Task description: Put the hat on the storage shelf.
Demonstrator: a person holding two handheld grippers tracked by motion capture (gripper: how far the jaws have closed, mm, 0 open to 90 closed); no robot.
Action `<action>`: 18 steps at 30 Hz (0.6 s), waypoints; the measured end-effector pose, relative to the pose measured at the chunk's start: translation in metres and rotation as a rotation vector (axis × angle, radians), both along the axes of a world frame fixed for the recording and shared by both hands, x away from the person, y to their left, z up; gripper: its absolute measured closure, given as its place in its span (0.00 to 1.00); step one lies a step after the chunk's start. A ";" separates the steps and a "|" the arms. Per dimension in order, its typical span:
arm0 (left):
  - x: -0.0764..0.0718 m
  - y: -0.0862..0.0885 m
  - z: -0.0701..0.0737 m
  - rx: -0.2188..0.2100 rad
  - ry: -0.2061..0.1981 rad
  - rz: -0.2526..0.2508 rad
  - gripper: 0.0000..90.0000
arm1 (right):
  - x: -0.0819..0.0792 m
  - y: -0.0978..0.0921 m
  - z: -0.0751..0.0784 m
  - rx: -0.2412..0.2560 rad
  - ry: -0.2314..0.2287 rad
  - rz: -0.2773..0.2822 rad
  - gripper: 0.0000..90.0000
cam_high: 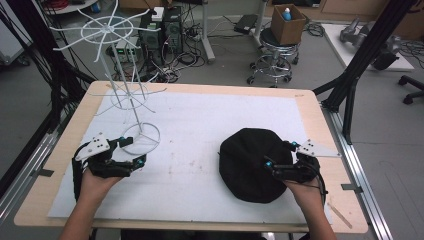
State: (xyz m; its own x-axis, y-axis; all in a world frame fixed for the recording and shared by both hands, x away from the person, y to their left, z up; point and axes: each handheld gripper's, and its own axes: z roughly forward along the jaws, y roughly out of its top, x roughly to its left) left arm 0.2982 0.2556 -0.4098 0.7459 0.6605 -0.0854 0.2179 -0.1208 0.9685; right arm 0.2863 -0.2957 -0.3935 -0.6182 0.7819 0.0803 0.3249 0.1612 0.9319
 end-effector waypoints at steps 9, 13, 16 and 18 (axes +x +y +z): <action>0.001 -0.002 -0.003 0.026 0.004 0.004 0.16 | 0.001 0.004 0.000 0.000 0.011 0.007 0.06; 0.001 -0.003 -0.002 0.029 0.002 0.004 0.16 | 0.000 0.008 0.004 0.002 -0.002 0.022 0.06; 0.002 -0.002 -0.002 0.030 0.002 0.003 0.16 | -0.001 0.010 0.007 0.006 -0.008 0.031 0.06; 0.002 -0.002 -0.002 0.028 0.005 0.004 0.16 | -0.004 0.016 0.010 0.003 -0.014 0.053 0.06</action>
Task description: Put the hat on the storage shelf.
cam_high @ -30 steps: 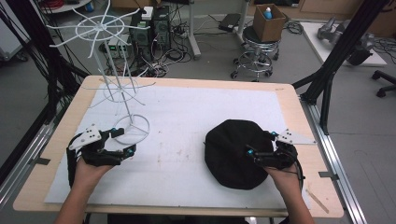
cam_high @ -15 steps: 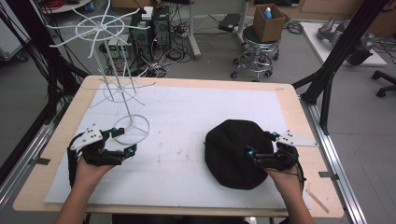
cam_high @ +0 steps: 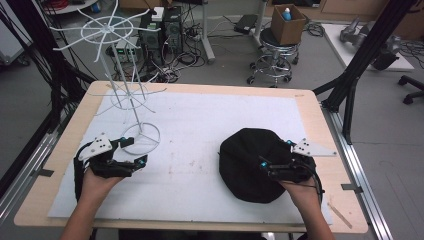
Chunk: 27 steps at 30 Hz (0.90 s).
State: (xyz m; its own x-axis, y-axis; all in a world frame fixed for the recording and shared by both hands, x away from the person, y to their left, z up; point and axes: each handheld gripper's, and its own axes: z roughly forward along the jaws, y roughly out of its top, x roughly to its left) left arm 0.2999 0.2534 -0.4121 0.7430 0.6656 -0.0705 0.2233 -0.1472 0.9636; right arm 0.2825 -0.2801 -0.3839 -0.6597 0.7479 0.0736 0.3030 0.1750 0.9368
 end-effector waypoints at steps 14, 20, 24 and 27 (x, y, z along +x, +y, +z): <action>0.000 0.000 0.000 0.004 -0.001 0.000 0.16 | -0.009 0.034 -0.003 -0.108 -0.014 0.056 0.06; 0.000 -0.002 0.000 0.009 0.000 -0.004 0.16 | -0.011 0.039 -0.013 -0.196 0.007 0.041 0.06; 0.000 -0.002 -0.001 0.013 0.006 -0.003 0.16 | -0.011 0.043 -0.021 -0.288 0.008 0.030 0.06; 0.000 -0.002 -0.002 0.017 0.007 -0.005 0.16 | -0.012 0.042 -0.020 -0.288 0.015 0.026 0.14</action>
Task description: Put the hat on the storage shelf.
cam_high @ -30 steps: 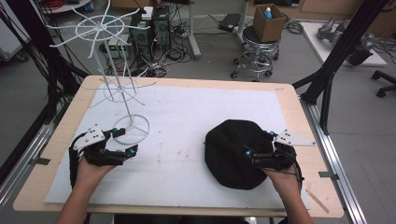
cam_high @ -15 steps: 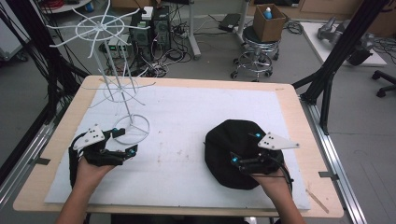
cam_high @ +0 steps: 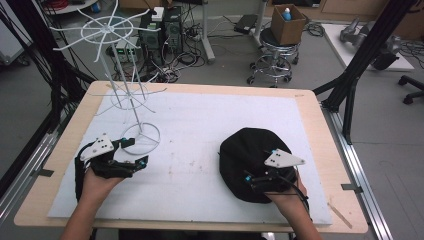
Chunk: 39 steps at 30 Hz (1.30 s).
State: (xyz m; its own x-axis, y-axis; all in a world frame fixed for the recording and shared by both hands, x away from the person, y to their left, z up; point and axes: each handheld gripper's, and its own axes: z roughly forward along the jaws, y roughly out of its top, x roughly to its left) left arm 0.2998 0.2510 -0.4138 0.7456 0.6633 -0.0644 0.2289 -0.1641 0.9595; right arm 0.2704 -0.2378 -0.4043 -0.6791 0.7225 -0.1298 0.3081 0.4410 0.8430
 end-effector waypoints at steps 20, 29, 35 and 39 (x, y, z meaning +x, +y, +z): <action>0.002 -0.003 -0.003 0.021 0.009 -0.003 0.16 | -0.004 -0.014 0.008 0.061 0.013 0.016 0.63; 0.003 -0.006 -0.006 0.030 0.019 0.016 0.17 | -0.003 -0.018 0.008 0.076 0.012 0.025 0.74; 0.004 -0.007 -0.007 0.026 0.027 0.023 0.18 | -0.002 -0.020 0.009 0.082 0.010 0.023 0.76; 0.004 -0.006 -0.008 0.023 0.032 0.022 0.18 | -0.003 -0.020 0.013 0.090 0.004 0.020 0.76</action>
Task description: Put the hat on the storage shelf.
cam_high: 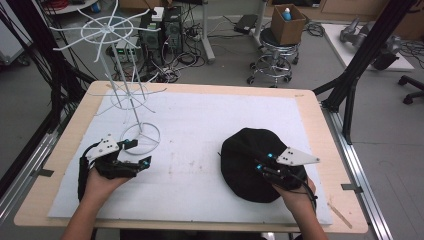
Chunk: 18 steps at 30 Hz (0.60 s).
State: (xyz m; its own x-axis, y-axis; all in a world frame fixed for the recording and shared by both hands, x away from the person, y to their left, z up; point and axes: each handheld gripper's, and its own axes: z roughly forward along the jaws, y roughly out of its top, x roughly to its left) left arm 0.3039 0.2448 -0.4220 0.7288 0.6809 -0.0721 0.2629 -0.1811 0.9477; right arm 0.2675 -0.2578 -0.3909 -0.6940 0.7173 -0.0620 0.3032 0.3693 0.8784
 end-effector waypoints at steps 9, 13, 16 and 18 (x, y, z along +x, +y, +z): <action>0.000 0.000 -0.001 -0.007 0.000 -0.001 0.18 | 0.003 -0.005 0.018 0.097 0.002 0.012 0.77; -0.001 0.002 0.002 -0.017 -0.005 0.004 0.19 | 0.007 -0.006 0.028 0.142 0.002 0.019 0.78; 0.000 0.002 0.004 -0.020 -0.009 0.002 0.19 | 0.010 -0.006 0.036 0.166 -0.001 0.026 0.78; 0.000 0.002 0.005 -0.026 -0.014 0.001 0.19 | 0.011 -0.006 0.042 0.174 -0.006 0.026 0.78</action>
